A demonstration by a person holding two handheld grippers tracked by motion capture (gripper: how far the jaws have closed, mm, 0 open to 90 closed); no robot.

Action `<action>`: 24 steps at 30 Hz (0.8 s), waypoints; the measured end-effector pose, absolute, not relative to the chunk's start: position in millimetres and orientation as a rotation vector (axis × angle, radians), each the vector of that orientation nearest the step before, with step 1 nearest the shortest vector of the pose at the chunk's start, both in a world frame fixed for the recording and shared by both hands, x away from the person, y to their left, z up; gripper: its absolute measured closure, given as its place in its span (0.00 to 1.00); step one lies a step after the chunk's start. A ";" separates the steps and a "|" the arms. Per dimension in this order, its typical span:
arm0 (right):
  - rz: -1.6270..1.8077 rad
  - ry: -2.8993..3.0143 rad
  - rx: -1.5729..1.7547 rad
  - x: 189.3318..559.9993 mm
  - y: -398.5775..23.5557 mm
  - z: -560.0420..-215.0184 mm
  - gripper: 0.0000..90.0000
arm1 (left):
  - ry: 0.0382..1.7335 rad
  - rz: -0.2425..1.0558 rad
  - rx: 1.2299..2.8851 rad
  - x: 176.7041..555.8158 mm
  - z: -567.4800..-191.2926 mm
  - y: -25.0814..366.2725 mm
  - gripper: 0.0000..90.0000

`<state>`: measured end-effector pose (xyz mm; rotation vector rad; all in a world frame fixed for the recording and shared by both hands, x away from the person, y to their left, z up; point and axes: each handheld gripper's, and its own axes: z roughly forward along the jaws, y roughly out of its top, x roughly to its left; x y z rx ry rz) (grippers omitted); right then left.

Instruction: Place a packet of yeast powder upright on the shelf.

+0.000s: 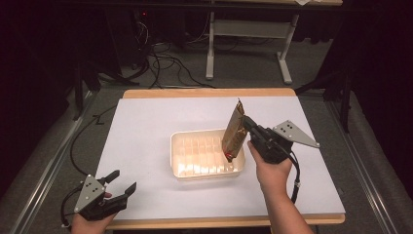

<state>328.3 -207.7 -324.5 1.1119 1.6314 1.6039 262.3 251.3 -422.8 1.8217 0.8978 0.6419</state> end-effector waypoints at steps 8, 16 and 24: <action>1.568 1.647 1.138 337.9 -206.7 -331.1 1.00 | 0.903 0.648 1.818 260.0 -422.1 253.3 0.34; 1.534 1.673 1.155 345.0 -202.3 -340.8 1.00 | 0.898 0.647 1.823 260.7 -422.1 251.5 0.34; 1.513 1.689 1.147 346.6 -196.3 -346.5 1.00 | 0.900 0.647 1.820 260.4 -422.0 252.8 0.34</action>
